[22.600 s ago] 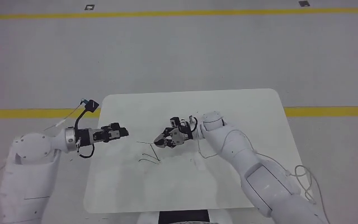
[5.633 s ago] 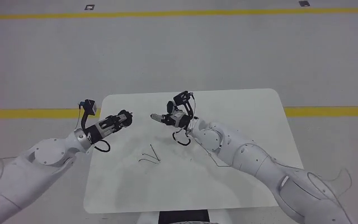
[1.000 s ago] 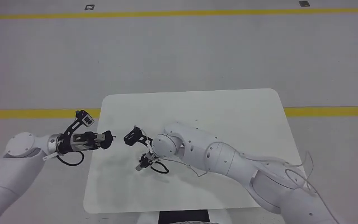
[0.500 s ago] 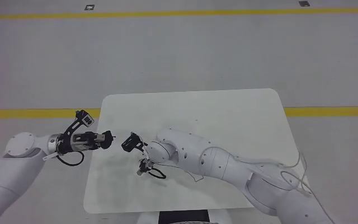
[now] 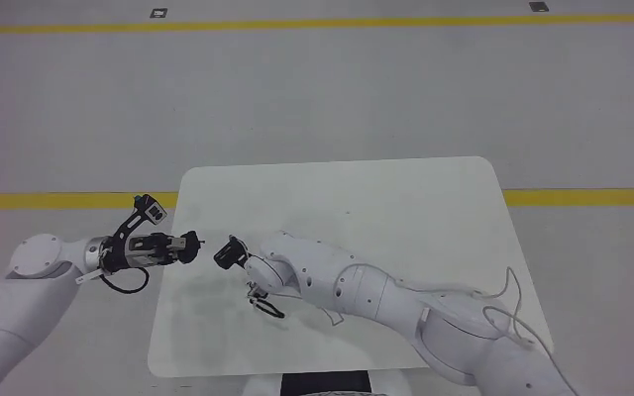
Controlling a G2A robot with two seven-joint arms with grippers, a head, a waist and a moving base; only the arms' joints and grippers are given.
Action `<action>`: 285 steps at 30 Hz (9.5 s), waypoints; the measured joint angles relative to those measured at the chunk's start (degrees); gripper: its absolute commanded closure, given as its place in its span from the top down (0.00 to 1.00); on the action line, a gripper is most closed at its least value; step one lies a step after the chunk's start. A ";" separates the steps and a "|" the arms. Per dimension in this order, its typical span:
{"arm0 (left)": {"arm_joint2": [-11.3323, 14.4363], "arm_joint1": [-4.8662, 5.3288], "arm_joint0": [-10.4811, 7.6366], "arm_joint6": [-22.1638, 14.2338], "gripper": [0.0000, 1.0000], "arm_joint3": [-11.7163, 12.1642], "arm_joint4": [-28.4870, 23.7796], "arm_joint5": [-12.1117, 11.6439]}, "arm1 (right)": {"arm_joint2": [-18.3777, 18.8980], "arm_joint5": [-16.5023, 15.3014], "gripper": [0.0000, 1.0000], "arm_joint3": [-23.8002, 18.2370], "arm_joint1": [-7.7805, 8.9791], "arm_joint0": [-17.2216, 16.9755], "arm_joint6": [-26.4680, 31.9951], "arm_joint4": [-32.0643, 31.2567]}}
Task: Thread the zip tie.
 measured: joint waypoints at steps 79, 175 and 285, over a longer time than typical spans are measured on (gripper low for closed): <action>0.00 0.00 0.00 0.00 0.00 0.00 0.00 0.00 | 1.93 -7.22 0.00 25.38 -13.82 0.12 0.20 -7.84; 0.00 0.00 0.00 0.00 0.00 0.00 0.00 0.00 | 19.20 -1.72 0.00 -16.00 2.45 -15.37 9.98 -27.20; 0.32 -0.37 0.23 2.78 0.00 -0.88 0.91 0.52 | 21.47 4.96 0.00 -23.60 1.91 -33.87 -90.08 0.43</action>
